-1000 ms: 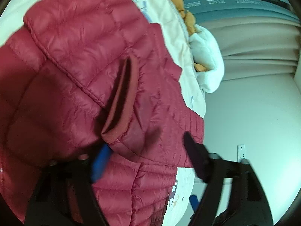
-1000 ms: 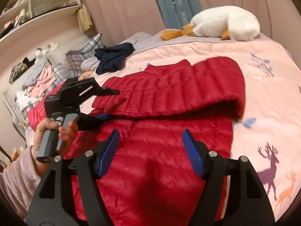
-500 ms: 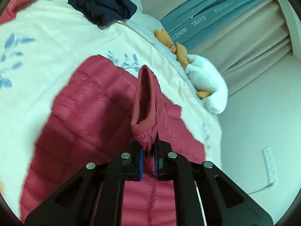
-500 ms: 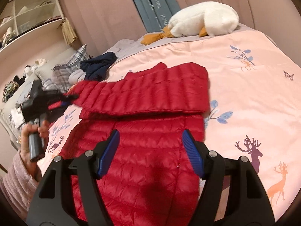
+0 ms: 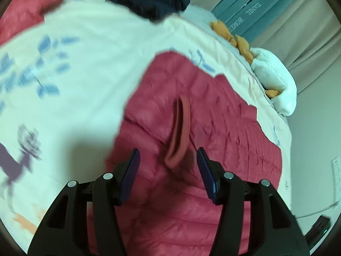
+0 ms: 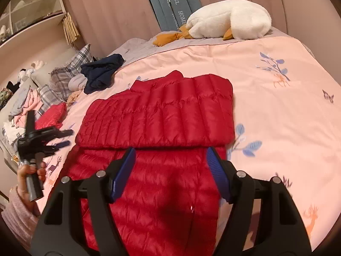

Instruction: Fold large clothes

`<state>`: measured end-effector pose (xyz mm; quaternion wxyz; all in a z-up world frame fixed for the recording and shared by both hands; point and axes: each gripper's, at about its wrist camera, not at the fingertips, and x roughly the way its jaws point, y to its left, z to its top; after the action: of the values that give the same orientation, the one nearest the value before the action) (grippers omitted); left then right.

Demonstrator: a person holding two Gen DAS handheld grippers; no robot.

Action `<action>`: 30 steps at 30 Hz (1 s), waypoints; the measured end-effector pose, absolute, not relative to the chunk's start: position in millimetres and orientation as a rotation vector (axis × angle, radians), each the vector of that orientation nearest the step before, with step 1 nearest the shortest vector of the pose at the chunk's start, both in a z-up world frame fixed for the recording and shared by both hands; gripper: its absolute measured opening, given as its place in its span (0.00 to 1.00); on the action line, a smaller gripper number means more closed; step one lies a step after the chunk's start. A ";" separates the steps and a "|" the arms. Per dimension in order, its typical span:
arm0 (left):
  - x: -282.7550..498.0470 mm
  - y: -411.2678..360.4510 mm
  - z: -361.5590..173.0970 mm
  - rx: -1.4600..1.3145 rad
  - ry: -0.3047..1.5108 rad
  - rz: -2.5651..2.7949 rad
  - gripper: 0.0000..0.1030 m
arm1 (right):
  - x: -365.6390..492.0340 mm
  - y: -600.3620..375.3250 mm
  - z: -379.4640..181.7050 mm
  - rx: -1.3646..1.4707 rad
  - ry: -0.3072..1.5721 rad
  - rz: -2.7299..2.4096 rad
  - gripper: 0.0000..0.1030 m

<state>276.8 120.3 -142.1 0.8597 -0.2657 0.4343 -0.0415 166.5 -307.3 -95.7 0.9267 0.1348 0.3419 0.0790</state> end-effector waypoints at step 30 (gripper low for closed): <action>319.4 17.7 -147.3 -0.070 0.957 -0.179 0.25 | 307.9 -284.8 -136.6 0.120 0.859 0.031 0.41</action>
<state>319.4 17.7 -147.3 0.8832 -0.0335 0.4598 -0.0861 307.9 -284.8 -136.6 0.9073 0.0582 0.4162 0.0150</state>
